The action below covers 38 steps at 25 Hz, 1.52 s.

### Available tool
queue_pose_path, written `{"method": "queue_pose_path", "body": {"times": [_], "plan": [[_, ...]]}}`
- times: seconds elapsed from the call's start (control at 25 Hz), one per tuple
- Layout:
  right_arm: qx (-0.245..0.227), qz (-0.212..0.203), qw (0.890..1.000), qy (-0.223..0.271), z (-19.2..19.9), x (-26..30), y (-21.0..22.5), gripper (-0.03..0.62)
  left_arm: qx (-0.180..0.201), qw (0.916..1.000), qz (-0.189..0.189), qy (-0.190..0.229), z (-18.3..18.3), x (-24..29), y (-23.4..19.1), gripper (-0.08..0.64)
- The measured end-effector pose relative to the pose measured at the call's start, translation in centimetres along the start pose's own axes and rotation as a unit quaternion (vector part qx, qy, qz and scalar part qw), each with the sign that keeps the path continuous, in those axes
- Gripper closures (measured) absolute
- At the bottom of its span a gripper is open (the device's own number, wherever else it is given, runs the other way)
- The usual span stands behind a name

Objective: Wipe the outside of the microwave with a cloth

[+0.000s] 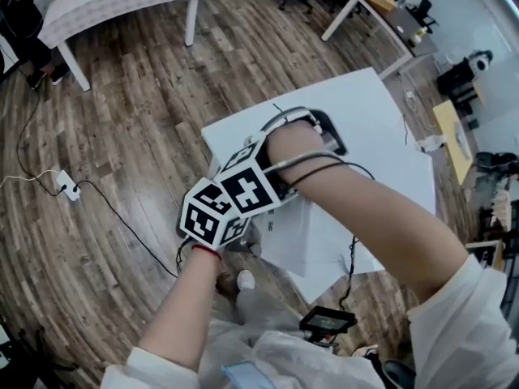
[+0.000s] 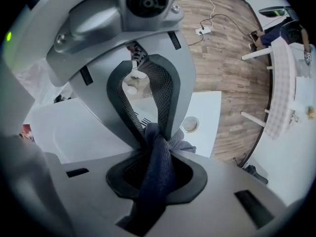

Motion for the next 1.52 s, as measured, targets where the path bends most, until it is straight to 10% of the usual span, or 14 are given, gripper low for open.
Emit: {"method": "queue_pose_path", "body": {"times": [0.48,0.72,0.92,1.24,1.4,1.52], "plan": [[0.057,0.116,0.990,0.050,3.9,-5.3,-0.4,0.509,0.103,0.9943,-0.018,0.021,-5.9,-0.8,1.7,0.462],[0.169,0.194,0.947,0.191,6.9,-8.8,-3.5,0.509,0.143,0.9887,-0.013,0.043,-9.0,-2.3,5.3,0.462],[0.298,0.246,0.866,0.317,10.9,-9.6,-8.8,0.509,0.181,0.9824,-0.001,0.046,-11.3,-1.6,10.4,0.462],[0.511,0.225,0.645,0.522,14.0,-6.5,-18.2,0.508,0.217,0.9743,0.053,0.030,-12.2,1.1,19.1,0.457],[0.563,0.236,0.579,0.540,15.4,-4.8,-21.6,0.508,0.225,0.9723,0.060,0.016,-11.4,2.7,21.9,0.457],[0.579,0.246,0.551,0.548,16.4,-3.7,-23.6,0.508,0.225,0.9726,0.056,0.010,-10.9,3.7,23.2,0.457]]}}
Point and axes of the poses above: the fingertips, and each gripper's own axes: x forward along the fingers, y to its right, z out of its underside, the point moved 6 cm from there along -x, backward along the fingers, and after that the axes turned 1 degree about y, right-handed, at the moved point
